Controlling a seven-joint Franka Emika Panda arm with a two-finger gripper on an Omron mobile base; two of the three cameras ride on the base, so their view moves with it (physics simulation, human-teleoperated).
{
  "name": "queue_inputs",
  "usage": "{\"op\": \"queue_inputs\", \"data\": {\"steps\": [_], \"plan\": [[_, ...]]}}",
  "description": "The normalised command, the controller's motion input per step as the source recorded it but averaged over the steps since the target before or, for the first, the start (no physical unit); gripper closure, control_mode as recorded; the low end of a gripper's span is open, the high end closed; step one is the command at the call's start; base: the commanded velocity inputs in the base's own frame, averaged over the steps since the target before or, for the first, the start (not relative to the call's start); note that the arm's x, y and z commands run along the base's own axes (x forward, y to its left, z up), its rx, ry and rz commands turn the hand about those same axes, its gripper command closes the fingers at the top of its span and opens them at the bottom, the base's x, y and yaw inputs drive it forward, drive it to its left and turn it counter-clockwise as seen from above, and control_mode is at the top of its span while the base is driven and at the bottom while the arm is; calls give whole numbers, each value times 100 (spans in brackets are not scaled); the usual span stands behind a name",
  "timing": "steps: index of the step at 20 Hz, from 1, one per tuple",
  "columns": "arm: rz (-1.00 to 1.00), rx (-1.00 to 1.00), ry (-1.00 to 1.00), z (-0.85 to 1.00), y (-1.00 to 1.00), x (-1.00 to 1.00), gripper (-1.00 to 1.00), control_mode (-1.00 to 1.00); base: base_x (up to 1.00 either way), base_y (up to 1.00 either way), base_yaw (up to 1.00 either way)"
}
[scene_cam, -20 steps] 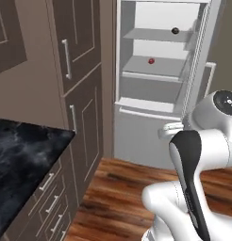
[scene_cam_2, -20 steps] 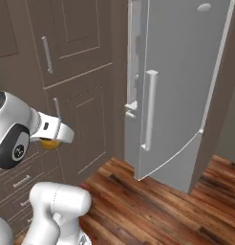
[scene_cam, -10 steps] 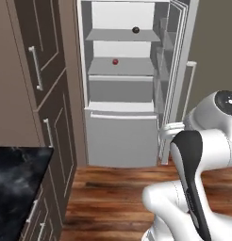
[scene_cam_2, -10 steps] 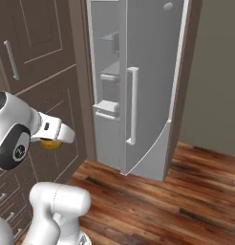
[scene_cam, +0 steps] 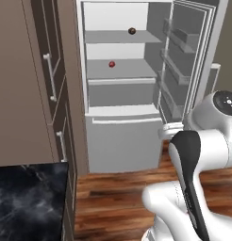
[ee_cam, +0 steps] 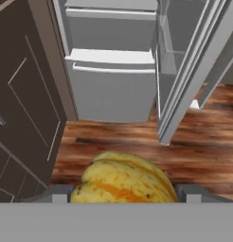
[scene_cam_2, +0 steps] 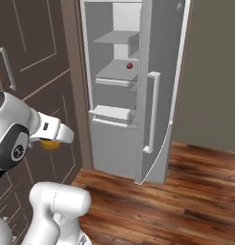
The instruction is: Place the squash in the correct fridge rack based on whether it is a fruit or vegetable. Finally, close the fridge door.
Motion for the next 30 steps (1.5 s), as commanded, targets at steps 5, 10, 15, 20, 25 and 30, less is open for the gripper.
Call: {"op": "queue_inputs", "data": {"steps": [5,10,15,20,25,30], "plan": [[0,0,0,0,0,0,100,100,59,11,-19],[0,0,0,0,0,0,100,100,65,9,-15],[0,0,0,0,0,0,100,100,69,23,-14],[0,0,0,0,0,0,100,100,68,27,-14],[0,0,0,0,0,0,100,100,58,36,-10],[0,0,0,0,0,0,100,100,56,39,-4]]}}
